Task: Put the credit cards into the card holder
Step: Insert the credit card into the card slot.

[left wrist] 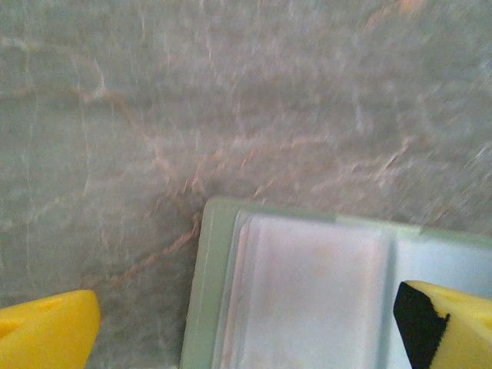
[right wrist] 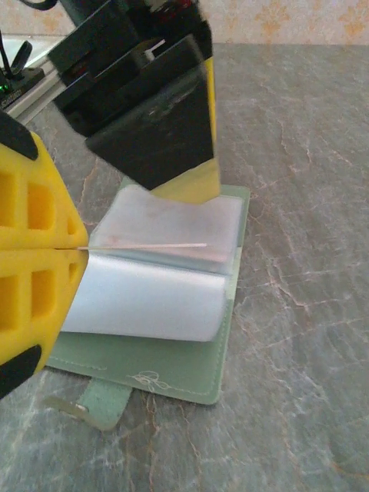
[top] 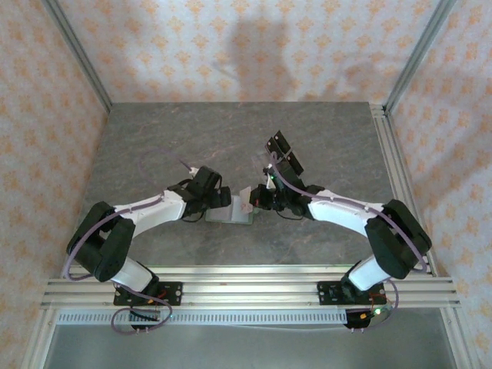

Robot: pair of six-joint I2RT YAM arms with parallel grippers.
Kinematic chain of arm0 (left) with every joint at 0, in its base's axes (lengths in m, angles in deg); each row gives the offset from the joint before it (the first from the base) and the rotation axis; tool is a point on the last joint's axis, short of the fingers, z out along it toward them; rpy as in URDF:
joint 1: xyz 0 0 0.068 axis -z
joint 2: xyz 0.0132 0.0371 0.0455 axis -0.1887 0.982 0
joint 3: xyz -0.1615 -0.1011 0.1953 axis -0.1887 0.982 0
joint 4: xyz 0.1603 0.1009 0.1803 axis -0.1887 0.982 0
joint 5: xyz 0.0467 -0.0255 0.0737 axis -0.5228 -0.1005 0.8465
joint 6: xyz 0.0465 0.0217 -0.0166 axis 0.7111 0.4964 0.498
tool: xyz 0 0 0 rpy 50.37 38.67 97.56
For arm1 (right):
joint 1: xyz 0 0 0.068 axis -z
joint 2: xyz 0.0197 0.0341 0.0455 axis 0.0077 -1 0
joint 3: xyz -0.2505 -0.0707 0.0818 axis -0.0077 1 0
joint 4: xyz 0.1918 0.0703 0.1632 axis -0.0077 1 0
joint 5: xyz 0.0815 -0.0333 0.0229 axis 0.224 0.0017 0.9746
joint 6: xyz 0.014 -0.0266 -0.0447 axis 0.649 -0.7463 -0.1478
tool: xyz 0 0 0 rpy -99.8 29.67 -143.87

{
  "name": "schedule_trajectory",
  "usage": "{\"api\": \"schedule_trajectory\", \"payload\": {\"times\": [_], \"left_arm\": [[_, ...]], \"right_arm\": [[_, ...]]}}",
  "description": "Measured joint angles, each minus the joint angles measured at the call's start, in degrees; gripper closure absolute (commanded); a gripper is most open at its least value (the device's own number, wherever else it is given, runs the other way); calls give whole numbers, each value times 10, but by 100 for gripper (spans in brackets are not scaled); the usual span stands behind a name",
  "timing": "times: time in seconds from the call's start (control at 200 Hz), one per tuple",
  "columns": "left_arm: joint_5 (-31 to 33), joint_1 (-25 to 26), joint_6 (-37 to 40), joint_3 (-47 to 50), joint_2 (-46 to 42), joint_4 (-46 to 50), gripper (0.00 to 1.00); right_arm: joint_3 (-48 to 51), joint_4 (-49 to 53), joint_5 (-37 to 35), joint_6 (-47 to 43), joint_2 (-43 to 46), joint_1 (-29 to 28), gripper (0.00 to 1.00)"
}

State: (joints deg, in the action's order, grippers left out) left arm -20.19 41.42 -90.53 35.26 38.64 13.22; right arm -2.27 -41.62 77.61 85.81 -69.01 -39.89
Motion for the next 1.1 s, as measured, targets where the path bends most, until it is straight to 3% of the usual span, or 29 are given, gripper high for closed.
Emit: {"api": "schedule_trajectory", "payload": {"times": [0.465, 1.101], "left_arm": [[55, 9, 9, 21, 5, 39, 0], [86, 14, -69, 41, 3, 37, 0]], "right_arm": [[62, -162, -14, 69, -42, -7, 100], [88, -298, -10, 142, -104, -13, 100]]}}
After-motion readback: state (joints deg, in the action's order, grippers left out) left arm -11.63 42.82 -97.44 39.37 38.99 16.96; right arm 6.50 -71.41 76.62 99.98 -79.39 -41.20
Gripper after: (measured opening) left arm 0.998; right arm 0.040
